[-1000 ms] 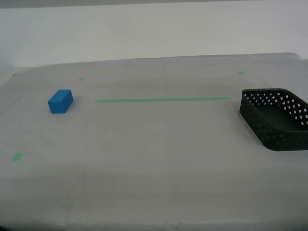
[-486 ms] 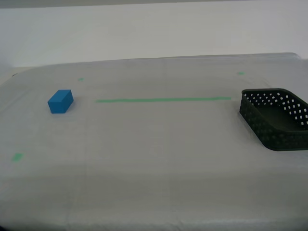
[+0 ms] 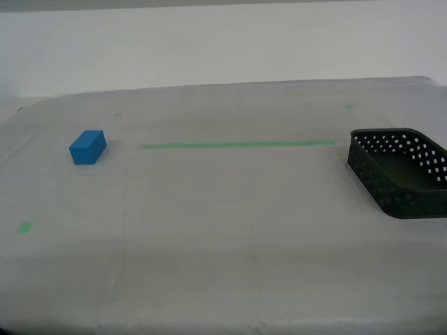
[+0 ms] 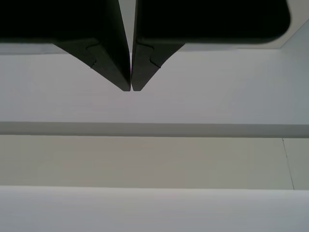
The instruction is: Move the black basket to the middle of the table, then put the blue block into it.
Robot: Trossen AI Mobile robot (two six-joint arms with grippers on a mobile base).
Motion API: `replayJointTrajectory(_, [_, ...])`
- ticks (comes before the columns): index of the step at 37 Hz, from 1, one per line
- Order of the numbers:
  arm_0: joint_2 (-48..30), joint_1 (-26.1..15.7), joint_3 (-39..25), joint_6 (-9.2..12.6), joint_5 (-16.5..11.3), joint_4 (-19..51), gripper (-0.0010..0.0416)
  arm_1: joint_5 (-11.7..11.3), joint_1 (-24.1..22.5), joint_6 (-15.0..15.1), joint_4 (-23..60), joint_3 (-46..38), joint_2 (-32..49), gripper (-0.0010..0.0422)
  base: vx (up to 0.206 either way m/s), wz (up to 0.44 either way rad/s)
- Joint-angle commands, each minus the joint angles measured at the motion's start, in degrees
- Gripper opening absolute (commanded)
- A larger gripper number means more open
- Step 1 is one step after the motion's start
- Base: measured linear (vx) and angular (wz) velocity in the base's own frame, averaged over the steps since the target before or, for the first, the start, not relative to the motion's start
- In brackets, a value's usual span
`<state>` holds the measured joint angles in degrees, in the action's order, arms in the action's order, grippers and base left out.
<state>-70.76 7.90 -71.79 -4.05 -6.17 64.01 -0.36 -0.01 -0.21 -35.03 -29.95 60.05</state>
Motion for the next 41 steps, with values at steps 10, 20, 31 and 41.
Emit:
replayJointTrajectory(10, [-5.03, -0.02, -5.46, -1.62, 1.14, 7.76, 0.0000, -0.04, 0.00, 0.07, -0.24, -0.02, -0.04, 0.0000, 0.000, 0.000])
replayJointTrajectory(20, [-5.77, -0.09, -5.31, -4.44, 0.63, 7.96, 0.0000, -0.04, -0.02, 0.07, -0.24, -0.02, -0.02, 0.0000, 0.000, 0.000])
replayJointTrajectory(31, [-5.77, -0.13, -5.31, -5.11, 0.26, 7.72, 0.0000, -0.04, -0.02, 0.07, -0.24, -0.02, -0.04, 0.0000, 0.000, 0.000])
replayJointTrajectory(41, [-5.77, -0.13, -6.58, -5.09, 0.26, 6.60, 0.0001, -0.04, -0.02, 0.07, -0.24, -0.02, -0.02, 0.0000, 0.000, 0.000])
